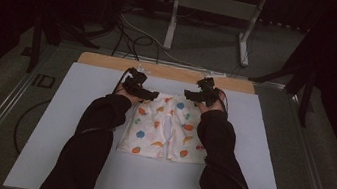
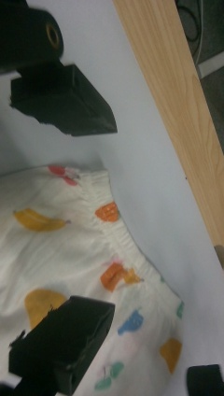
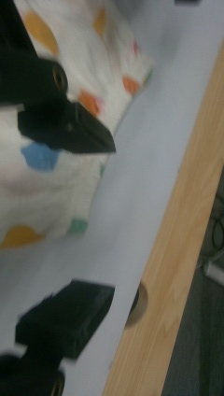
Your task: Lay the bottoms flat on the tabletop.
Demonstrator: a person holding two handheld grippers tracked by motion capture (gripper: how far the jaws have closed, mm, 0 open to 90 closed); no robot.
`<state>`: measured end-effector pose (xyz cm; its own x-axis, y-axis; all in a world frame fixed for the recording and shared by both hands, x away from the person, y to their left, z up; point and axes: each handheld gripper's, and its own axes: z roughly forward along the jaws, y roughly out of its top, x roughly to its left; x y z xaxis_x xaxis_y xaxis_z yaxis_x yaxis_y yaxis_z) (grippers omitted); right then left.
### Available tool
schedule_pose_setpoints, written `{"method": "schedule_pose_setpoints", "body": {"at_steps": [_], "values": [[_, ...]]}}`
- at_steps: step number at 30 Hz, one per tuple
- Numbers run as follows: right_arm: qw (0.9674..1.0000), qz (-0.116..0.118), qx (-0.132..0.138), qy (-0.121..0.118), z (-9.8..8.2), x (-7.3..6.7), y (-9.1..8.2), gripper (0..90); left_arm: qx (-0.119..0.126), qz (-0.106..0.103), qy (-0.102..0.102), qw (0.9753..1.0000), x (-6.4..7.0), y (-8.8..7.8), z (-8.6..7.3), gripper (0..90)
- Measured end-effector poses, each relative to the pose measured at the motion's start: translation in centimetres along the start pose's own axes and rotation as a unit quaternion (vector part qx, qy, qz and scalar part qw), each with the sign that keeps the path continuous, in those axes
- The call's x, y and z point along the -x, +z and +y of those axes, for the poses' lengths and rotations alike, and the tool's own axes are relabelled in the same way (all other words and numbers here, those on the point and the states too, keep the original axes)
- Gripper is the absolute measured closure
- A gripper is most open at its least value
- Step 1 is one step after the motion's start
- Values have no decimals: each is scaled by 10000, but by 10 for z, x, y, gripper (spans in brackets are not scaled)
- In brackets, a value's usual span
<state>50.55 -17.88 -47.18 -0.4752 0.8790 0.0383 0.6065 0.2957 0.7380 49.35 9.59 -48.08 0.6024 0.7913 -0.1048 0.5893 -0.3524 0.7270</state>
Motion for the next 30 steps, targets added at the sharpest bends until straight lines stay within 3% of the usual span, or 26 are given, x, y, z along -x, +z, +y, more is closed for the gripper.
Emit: {"method": "schedule_pose_setpoints", "body": {"at_steps": [2,5,9,12,23,24,30], "values": [[9998,202,38,-72,1,-2,-3,174,9,-150,54,9999,3,-6,1,80],[9994,290,29,-197,1,-9,-7,146,42,-366,132,9992,7,-14,-1,32],[9987,383,97,-330,-3,-17,-13,149,96,-486,221,9985,13,-25,-6,19],[9981,402,118,-448,-7,-22,-18,151,132,-715,345,9968,19,-39,-16,18],[9955,676,303,-586,-12,-36,-34,157,202,-991,642,9928,24,-68,-29,19],[9945,760,316,-648,-13,-39,-41,150,254,-1074,743,9911,25,-77,-31,18],[9919,897,376,-814,-22,-45,-52,145,355,-1266,786,9882,29,-84,-38,7]]}}
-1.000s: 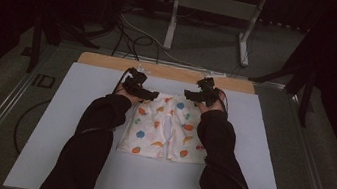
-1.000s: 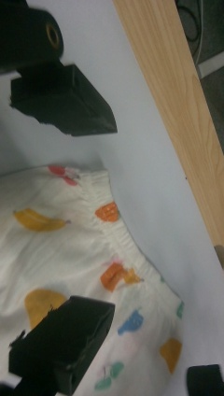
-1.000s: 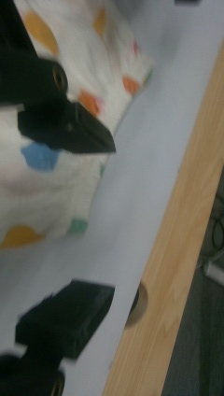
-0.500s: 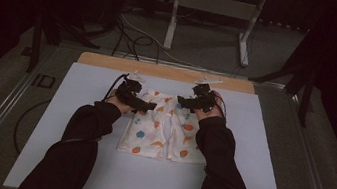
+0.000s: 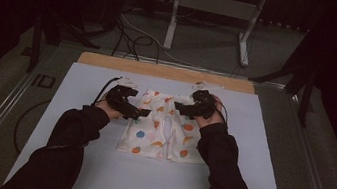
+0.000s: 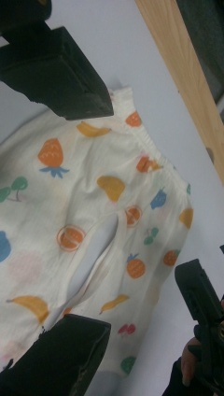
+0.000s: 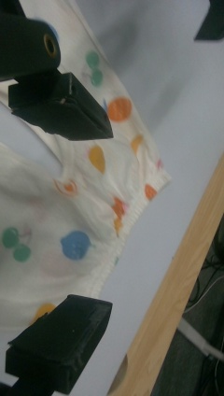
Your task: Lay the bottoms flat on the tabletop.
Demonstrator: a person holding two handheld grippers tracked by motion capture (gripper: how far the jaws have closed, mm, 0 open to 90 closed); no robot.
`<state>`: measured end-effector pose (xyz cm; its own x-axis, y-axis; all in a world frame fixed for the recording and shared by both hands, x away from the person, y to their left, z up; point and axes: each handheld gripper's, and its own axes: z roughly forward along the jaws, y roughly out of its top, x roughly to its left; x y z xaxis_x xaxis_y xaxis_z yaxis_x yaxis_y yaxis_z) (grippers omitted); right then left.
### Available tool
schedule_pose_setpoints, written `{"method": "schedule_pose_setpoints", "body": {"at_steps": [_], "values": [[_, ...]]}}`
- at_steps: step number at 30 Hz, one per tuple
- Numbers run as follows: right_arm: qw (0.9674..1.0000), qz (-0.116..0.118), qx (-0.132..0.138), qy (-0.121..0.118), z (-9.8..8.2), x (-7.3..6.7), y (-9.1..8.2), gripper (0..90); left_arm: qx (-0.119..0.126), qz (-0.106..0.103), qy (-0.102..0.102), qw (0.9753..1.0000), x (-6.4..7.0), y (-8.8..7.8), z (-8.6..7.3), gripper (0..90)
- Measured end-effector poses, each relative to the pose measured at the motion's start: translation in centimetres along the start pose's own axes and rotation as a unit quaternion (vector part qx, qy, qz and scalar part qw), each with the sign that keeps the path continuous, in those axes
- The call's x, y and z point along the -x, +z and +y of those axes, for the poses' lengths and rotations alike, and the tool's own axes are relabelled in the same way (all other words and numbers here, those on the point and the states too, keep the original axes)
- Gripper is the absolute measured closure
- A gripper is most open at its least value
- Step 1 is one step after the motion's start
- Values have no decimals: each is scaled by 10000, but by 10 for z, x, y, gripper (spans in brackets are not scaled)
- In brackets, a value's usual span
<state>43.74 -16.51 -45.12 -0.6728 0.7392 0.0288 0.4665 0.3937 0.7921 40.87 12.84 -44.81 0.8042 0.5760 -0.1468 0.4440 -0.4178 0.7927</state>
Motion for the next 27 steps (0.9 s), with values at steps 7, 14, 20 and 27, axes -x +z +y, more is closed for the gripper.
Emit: {"method": "schedule_pose_setpoints", "body": {"at_steps": [7,14,20,27], "values": [[9997,233,22,-99,-14,-12,-12,138,-38,-95,81,9999,8,-2,-9,3],[9967,730,11,-351,-32,-24,-22,106,-76,-204,215,9995,20,-8,-17,2],[9949,897,1,-454,-50,-32,-31,99,-158,-329,221,9991,31,-11,-31,0],[9941,967,-33,-493,-67,-43,-41,100,-270,-423,367,9981,45,-13,-54,0]]}}
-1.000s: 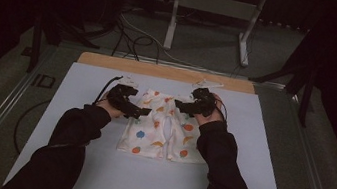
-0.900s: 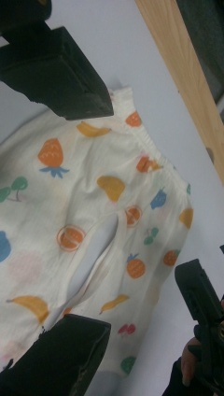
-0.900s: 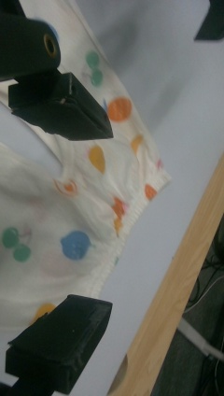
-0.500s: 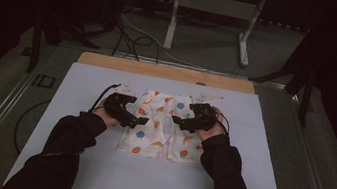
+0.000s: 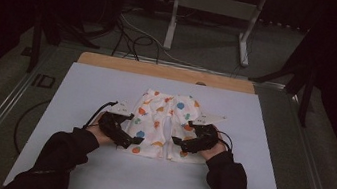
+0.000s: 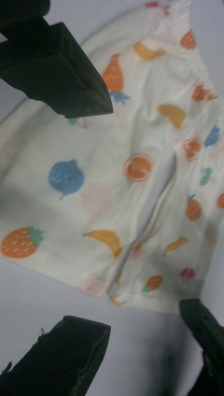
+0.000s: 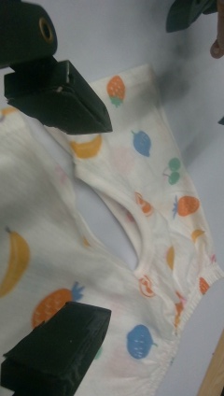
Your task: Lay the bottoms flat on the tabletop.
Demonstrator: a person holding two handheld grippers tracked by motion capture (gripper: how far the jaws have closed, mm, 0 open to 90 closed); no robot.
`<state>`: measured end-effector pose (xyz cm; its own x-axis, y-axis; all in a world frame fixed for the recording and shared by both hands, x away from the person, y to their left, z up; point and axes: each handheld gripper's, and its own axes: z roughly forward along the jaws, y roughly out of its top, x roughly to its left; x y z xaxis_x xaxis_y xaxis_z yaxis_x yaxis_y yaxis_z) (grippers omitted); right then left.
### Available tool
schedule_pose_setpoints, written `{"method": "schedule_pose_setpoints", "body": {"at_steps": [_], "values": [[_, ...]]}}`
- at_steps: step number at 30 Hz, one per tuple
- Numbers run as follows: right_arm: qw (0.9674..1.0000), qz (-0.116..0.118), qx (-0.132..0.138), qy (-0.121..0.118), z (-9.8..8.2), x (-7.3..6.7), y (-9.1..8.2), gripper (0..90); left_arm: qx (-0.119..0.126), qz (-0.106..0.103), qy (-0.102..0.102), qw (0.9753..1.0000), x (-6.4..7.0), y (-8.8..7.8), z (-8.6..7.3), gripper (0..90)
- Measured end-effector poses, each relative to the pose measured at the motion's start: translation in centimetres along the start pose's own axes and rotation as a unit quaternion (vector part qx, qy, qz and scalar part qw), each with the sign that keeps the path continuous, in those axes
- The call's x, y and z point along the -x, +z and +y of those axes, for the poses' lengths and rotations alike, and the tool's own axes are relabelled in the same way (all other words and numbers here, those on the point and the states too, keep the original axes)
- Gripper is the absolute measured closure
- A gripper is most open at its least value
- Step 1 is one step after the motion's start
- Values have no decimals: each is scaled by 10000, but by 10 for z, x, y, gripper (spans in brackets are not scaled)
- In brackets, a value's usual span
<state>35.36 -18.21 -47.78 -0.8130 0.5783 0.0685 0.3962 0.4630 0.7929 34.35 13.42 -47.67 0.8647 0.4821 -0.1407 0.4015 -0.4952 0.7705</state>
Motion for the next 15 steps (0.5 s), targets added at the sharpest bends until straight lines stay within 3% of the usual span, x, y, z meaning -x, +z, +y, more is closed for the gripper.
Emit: {"method": "schedule_pose_setpoints", "body": {"at_steps": [2,4,9,14,15], "values": [[10000,-10,29,3,-2,-2,-1,100,0,0,0,10000,0,0,0,0],[9999,52,84,57,-6,-5,-5,113,19,-104,-39,9999,5,-2,-10,0],[9997,-34,110,-227,-14,-18,-13,110,-18,-188,-67,9998,14,-7,-23,0],[9996,10,177,-229,-22,-26,-20,106,-69,-207,-41,9998,20,-10,-31,0],[9995,49,255,-166,-27,-28,-25,106,-91,-201,-37,9997,22,-15,-39,0]]}}
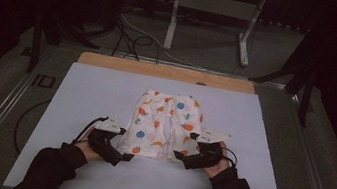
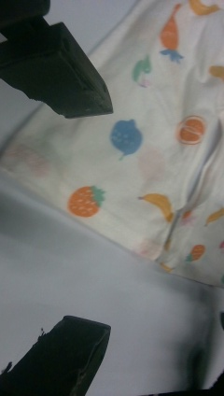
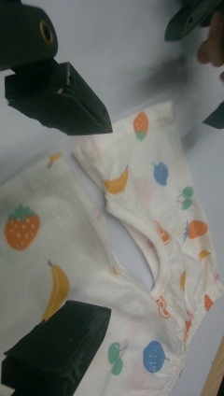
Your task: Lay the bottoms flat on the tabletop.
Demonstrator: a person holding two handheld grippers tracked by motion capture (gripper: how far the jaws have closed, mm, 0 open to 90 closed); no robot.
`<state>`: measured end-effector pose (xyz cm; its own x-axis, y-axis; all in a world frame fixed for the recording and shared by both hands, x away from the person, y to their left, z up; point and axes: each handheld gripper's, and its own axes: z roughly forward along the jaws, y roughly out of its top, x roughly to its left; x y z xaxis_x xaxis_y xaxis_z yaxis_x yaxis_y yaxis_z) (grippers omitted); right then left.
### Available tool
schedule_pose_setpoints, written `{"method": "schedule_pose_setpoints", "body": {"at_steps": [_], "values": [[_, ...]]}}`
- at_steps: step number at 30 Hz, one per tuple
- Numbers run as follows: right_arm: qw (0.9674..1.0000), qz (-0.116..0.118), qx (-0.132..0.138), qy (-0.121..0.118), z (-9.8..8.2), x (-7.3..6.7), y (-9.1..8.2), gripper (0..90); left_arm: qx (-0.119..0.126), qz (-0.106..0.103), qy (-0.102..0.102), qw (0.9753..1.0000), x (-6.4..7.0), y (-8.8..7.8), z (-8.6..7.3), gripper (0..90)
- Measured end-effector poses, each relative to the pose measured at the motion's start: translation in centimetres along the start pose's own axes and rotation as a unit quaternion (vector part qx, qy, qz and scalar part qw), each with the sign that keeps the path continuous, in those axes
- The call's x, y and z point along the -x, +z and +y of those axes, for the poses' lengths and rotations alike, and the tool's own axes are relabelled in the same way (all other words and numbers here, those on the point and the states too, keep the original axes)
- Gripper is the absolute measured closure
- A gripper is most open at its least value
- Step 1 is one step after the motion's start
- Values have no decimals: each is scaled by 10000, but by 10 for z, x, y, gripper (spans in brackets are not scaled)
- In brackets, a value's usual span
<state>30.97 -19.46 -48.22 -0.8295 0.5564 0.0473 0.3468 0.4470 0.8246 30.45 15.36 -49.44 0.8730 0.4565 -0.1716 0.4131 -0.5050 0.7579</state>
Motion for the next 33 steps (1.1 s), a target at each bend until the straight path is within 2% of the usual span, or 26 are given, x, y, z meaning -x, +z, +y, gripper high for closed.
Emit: {"method": "schedule_pose_setpoints", "body": {"at_steps": [5,8,10,16,17,21,24,26,33], "values": [[10000,44,-64,-58,-7,-6,-6,105,-65,-37,20,10000,6,-8,-11,0],[9996,22,-159,-239,-14,-13,-12,105,-105,-47,52,9999,12,-16,-22,0],[9996,-19,-174,-236,-16,-15,-14,105,-116,-43,53,9999,13,-19,-25,0],[9995,-43,-263,-179,-28,-18,-25,104,-122,51,4,9999,18,-35,-42,0],[9993,-124,-303,-189,-32,-18,-29,104,-106,74,0,9999,19,-38,-44,0],[9994,-154,-298,-107,-38,-16,-36,104,-89,124,-51,9999,20,-46,-51,0],[9994,-164,-282,-96,-42,-15,-41,104,-35,138,-121,9998,19,-49,-57,0],[9989,-243,-392,18,-52,-11,-51,104,-47,173,-141,9997,19,-51,-60,0],[9989,-315,-341,120,-57,-7,-55,104,-15,303,-148,9994,17,-53,-64,0]]}}
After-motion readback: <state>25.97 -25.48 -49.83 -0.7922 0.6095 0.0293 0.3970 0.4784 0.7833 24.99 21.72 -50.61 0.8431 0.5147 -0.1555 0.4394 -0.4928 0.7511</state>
